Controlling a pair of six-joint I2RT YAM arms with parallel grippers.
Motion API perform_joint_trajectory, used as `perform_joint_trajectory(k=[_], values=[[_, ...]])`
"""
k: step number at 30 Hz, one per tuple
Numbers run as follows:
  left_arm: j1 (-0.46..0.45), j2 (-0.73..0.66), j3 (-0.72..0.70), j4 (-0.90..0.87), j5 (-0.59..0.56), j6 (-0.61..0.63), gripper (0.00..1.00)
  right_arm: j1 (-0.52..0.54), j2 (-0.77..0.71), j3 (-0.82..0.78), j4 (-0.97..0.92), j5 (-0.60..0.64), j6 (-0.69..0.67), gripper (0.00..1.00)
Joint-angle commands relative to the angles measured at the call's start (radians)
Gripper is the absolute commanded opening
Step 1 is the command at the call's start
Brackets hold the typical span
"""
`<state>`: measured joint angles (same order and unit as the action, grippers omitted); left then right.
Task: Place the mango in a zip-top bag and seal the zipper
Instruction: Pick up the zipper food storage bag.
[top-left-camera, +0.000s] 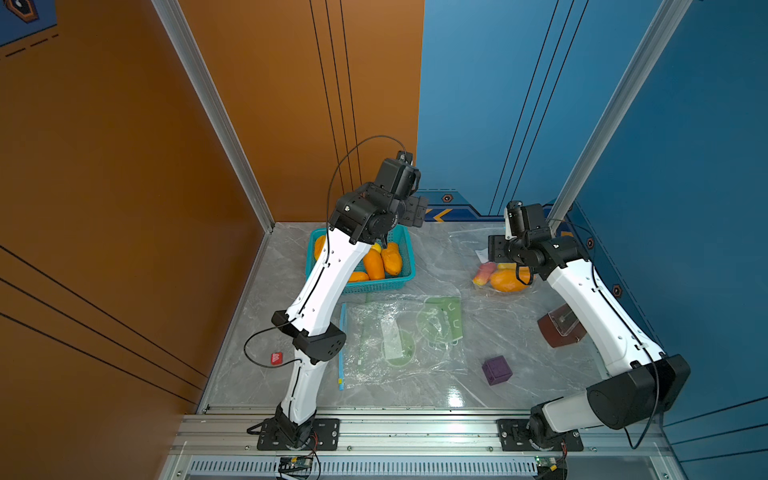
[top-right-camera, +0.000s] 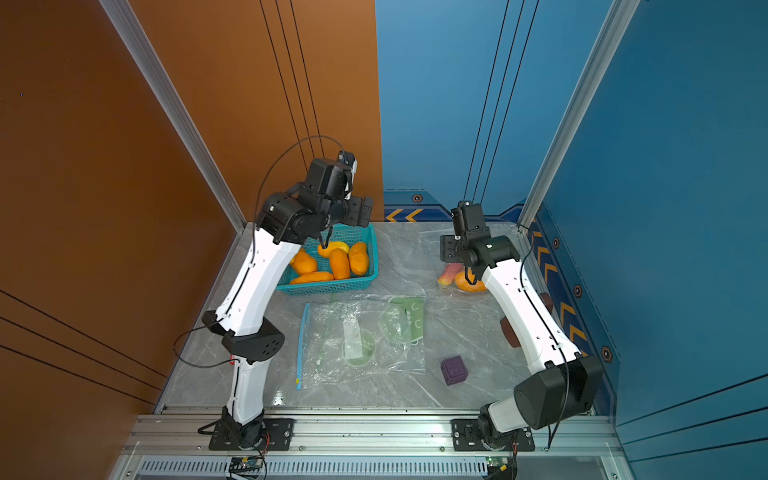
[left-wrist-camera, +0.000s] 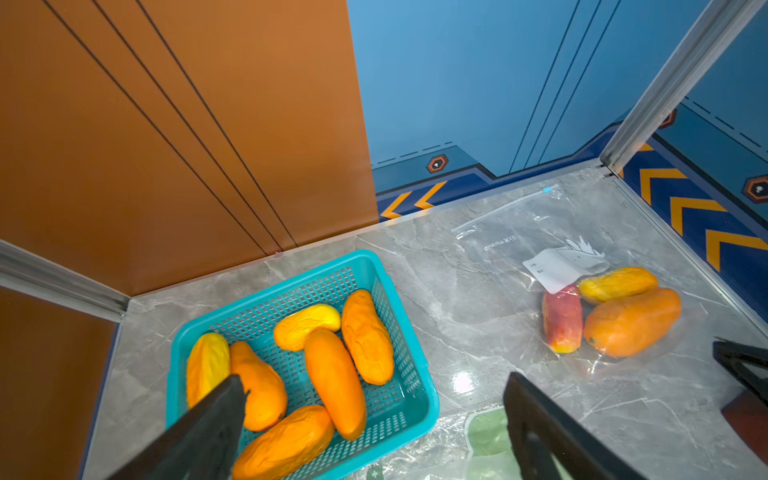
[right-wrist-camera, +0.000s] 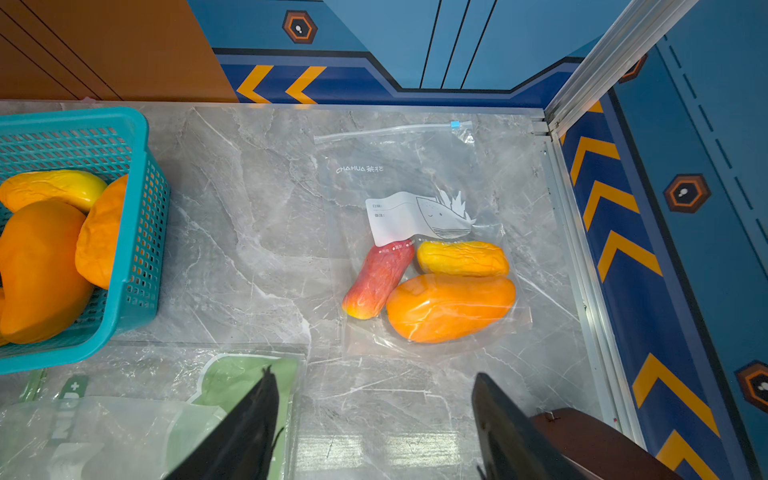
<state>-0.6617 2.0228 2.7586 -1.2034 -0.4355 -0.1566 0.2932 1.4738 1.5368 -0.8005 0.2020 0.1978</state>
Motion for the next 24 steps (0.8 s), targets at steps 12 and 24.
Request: perform_joint_trajectory(k=[12,24], values=[[0.074,-0.609,-0.885,0.209,-0.111,-0.106,0.98,0.278,0.010,-0.227,0.039,-0.103,0.135,0.76],[0.233,-1.166,-1.675,0.415,-0.019,-0.492,0.98,0.453,0.115,-0.285,0.035,0.038,0.297,0.88]])
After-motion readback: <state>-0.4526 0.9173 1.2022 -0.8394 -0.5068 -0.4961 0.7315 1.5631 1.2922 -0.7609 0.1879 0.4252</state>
